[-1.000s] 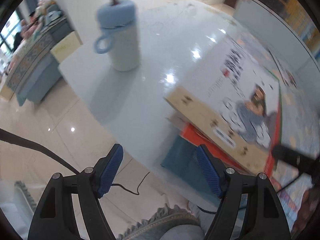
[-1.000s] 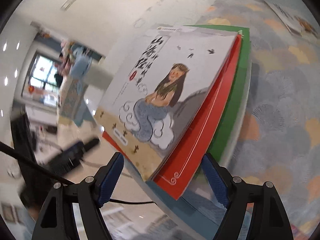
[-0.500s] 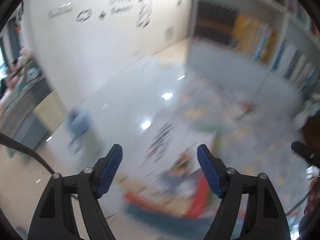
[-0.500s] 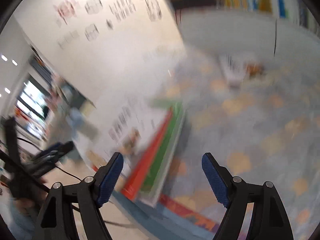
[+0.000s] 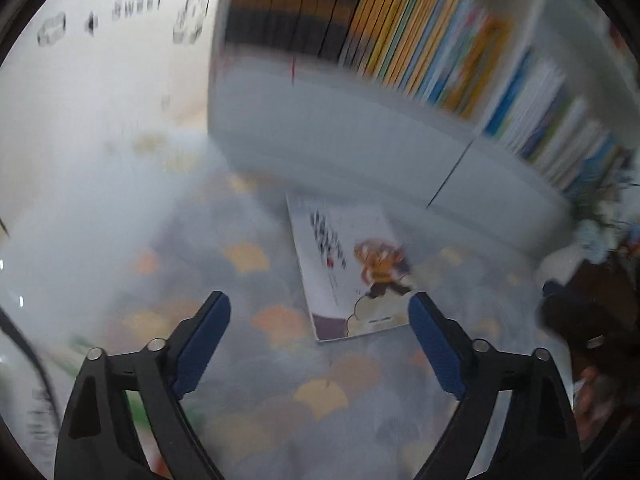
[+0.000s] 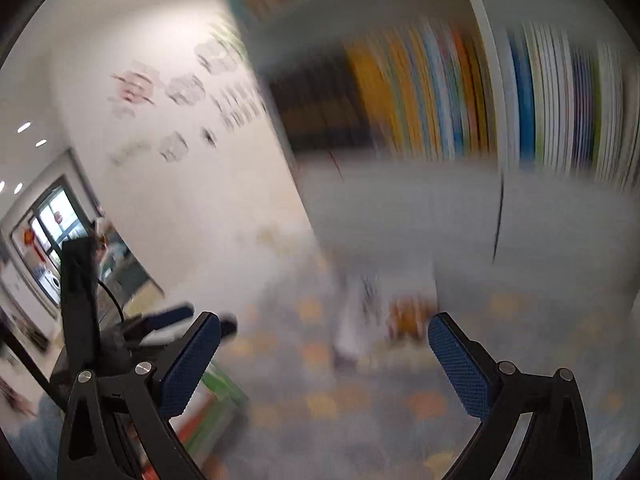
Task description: Organize books
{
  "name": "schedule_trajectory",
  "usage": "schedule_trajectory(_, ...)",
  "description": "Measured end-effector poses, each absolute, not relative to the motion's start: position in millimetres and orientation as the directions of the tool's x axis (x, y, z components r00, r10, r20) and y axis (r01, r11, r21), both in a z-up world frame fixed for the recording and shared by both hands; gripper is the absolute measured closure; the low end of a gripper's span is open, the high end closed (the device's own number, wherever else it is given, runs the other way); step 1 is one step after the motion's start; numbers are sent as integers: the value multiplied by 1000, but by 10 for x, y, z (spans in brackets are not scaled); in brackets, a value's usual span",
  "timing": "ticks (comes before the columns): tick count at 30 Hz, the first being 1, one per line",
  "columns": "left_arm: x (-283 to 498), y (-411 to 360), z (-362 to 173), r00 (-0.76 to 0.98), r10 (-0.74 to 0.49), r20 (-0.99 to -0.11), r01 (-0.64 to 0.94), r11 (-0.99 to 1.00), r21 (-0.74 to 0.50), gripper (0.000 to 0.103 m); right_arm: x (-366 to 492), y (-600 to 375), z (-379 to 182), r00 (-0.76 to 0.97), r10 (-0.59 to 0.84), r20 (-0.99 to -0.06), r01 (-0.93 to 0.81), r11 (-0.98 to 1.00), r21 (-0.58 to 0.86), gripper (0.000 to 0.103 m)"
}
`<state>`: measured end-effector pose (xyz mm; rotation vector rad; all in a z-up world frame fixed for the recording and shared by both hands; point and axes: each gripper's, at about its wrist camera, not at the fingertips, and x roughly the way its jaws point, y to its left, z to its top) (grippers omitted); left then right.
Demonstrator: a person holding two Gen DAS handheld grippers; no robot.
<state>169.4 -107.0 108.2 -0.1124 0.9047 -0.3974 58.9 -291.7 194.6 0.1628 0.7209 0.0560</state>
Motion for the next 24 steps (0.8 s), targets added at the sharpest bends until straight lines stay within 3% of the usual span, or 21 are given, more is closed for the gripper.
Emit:
schedule_trajectory(1,1773,-1175,905,552,-352,-756,269,933,-238,20,742,-3059,1690,716,71,-695,59,985,162,0)
schedule_trajectory(3,1952,-1405,538,570,-252,-782,228,963,-145,36,974,-3328,1261,682,24,-731,98,987,124,0)
schedule_trajectory(5,2088,-1516,284,533,-231,-814,220,967,-130,41,1199,-3536,851,646,1,-763,97,992,83,0)
schedule_trajectory(8,2223,-1599,46,491,-233,-839,197,968,-154,41,1444,-3659,452,597,23,-802,53,996,68,1)
schedule_trajectory(13,2224,-1719,8,537,-221,-814,205,970,-128,41,1688,-3741,217,604,111,-789,13,989,150,1)
schedule_trajectory(16,2198,-1692,28,508,-286,-812,216,955,-202,39,1728,-3770,64,595,178,-784,0,975,221,0)
schedule_trajectory(19,2212,-1600,46,439,-452,-776,197,891,-408,36,1641,-3876,59,617,302,-726,-13,927,375,0)
schedule_trajectory(22,2218,-1585,71,418,-475,-774,181,879,-441,36,1622,-4129,12,632,429,-646,-12,839,545,0)
schedule_trajectory(24,2197,-1590,81,367,-551,-749,196,833,-517,36,1623,-4120,6,619,441,-650,-30,840,542,0)
